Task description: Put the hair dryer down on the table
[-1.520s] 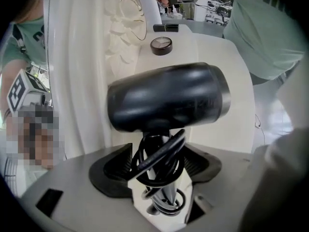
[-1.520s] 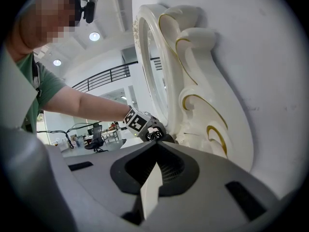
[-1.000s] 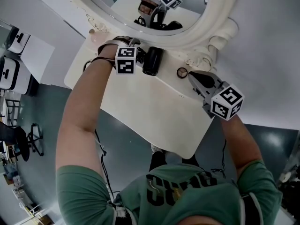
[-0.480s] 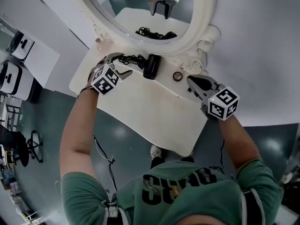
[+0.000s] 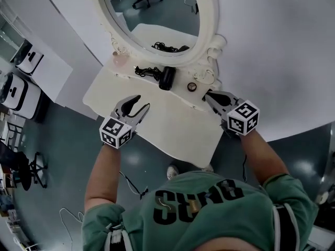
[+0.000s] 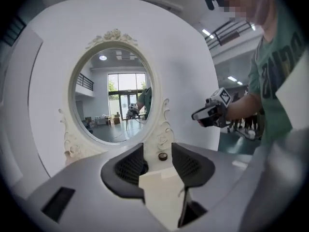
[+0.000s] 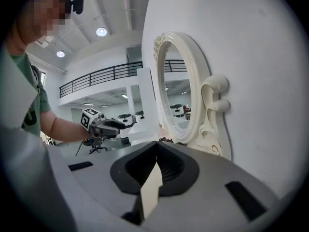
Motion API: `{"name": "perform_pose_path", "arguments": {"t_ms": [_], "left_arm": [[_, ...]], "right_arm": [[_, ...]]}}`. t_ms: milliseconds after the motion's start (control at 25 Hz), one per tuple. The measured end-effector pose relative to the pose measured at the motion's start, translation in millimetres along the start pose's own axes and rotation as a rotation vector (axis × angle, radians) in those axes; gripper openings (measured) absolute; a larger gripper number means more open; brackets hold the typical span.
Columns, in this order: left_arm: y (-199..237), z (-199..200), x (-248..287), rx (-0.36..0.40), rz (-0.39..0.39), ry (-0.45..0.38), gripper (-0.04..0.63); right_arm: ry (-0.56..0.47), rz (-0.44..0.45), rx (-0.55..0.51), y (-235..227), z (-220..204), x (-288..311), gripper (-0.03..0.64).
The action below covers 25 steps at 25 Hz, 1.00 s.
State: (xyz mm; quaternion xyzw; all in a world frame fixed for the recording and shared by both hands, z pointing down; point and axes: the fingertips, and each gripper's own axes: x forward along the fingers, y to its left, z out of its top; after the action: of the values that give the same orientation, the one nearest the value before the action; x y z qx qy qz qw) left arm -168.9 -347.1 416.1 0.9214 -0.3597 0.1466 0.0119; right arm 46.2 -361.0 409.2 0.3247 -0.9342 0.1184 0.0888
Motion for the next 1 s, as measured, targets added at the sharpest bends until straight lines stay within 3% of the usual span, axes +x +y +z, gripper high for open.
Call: {"name": "perform_pose_path", "arguments": {"t_ms": [240,520,640,840,1000], "left_arm": [[-60,9,-39,-0.199,0.017,-0.159,0.141],[-87,18,-61,-0.374,0.084,-0.294,0.046],[-98,19,-65,-0.41,0.089,-0.313,0.012],[-111,16,-67,-0.489,0.084,-0.329,0.011],[-120,18,-62,-0.478,0.068,-0.313,0.011]], "right_arm": [[-0.014,-0.013,-0.012,26,5,-32,-0.006],[-0.02,-0.028,-0.03,44,5,-54,-0.006],[-0.018,-0.02,-0.031,51,2,-57,-0.006],[-0.02,-0.017,-0.028,55,-1,-63,-0.006],[-0.023,-0.022,-0.022,52,-2,-67,-0.006]]}}
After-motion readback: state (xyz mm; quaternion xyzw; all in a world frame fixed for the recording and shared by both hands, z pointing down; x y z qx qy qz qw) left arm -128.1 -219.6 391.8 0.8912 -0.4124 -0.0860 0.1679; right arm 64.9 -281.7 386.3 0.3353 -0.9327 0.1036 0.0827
